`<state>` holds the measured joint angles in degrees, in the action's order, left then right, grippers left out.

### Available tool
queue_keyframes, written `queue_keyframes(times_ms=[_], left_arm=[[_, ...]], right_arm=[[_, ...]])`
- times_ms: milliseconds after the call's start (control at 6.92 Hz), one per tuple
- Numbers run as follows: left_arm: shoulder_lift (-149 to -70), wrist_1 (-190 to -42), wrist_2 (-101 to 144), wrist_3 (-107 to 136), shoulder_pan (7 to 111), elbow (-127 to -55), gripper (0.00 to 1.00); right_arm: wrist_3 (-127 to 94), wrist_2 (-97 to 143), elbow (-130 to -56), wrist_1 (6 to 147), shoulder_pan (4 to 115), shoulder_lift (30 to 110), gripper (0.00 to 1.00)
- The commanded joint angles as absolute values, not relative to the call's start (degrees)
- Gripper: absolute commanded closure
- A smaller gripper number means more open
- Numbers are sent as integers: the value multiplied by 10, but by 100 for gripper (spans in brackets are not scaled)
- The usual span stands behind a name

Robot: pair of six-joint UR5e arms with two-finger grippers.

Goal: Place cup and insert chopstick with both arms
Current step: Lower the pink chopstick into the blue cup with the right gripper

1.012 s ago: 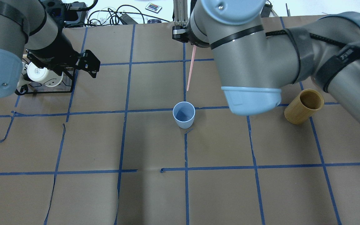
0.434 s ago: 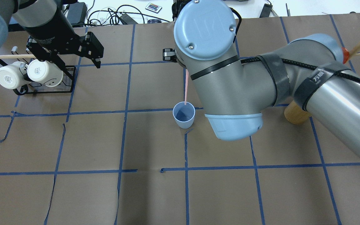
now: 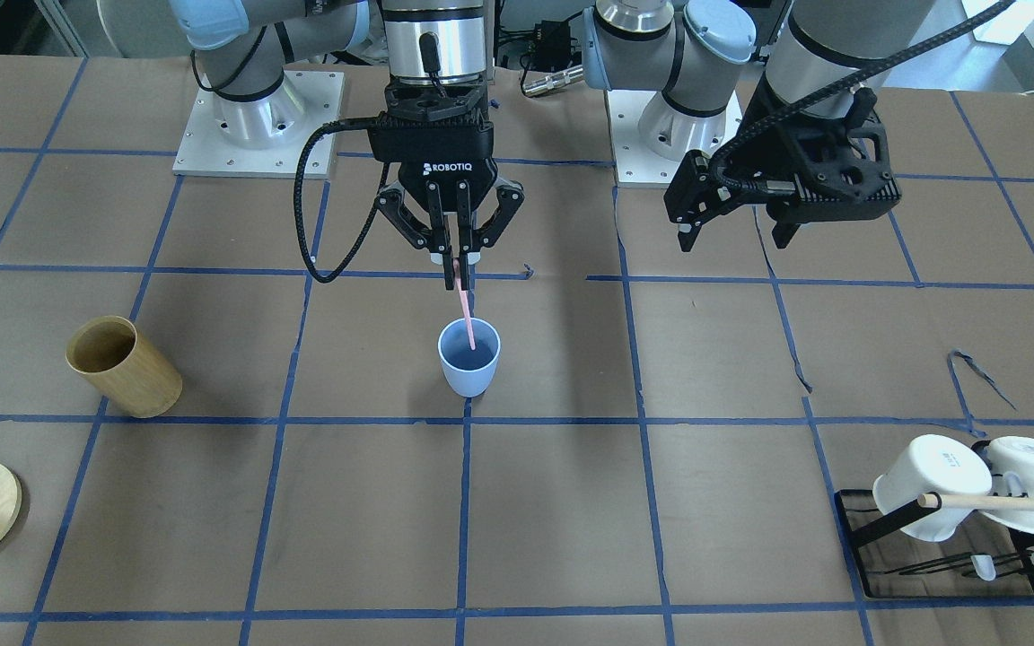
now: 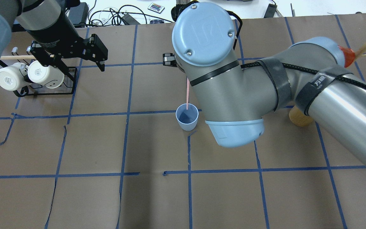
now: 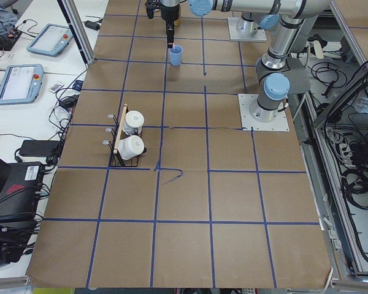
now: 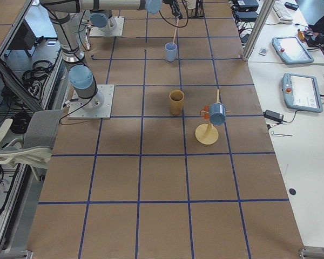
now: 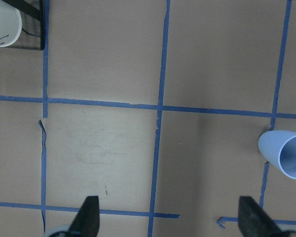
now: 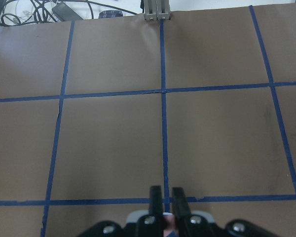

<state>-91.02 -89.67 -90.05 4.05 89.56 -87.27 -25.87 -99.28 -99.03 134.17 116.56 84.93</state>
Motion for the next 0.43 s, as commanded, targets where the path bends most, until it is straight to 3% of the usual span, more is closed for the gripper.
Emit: queue_keyframes(times_ms=[0,289], left_arm=[[-911,-875,-901,40,895,-873,0],[-911,-875,-901,40,896,-877,0]], right_arm=[[-266,-998,-991,1342,1166,844,0],[-258,-997,-981,1346,1157,845,0]])
